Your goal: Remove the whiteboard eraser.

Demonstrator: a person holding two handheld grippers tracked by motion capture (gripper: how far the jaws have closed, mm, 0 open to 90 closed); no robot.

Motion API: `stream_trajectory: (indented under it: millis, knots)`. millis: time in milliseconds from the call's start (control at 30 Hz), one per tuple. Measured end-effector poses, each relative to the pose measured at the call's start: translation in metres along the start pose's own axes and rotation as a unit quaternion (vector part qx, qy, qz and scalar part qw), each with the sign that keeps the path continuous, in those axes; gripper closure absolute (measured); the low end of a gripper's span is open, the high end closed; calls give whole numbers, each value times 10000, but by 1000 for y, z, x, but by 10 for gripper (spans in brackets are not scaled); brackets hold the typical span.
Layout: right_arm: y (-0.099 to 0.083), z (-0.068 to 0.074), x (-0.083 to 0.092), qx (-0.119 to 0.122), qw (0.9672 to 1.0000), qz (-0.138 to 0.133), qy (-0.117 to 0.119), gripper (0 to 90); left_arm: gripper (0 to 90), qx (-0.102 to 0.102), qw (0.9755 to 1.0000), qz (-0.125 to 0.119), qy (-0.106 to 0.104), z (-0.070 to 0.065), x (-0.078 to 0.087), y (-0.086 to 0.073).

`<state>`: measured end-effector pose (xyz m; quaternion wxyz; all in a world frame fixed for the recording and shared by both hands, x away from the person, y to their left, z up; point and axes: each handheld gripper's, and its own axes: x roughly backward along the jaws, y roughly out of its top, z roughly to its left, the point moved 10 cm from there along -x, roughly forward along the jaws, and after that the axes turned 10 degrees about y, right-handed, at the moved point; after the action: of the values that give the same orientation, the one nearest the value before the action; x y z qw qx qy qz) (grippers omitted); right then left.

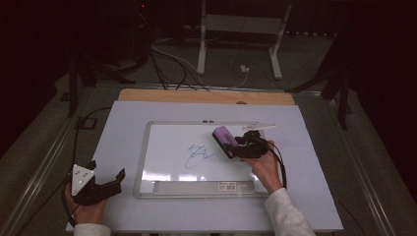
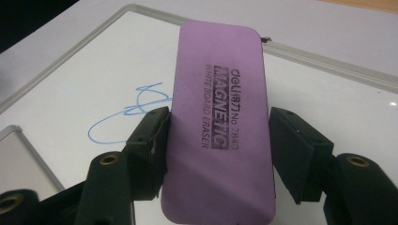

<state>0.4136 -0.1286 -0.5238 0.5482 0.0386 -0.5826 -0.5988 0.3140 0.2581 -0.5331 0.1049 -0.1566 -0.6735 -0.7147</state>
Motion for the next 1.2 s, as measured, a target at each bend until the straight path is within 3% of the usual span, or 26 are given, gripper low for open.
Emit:
stream_trajectory:
  millis: [667, 1200]
  knots:
    - [-6, 28, -17, 392, 9988, 227, 161, 410, 6, -3, 10000, -3, -1, 0, 0, 0]
    - [-16, 39, -31, 577, 9969, 486, 237, 410, 6, -4, 10000, -3, -2, 0, 0, 0]
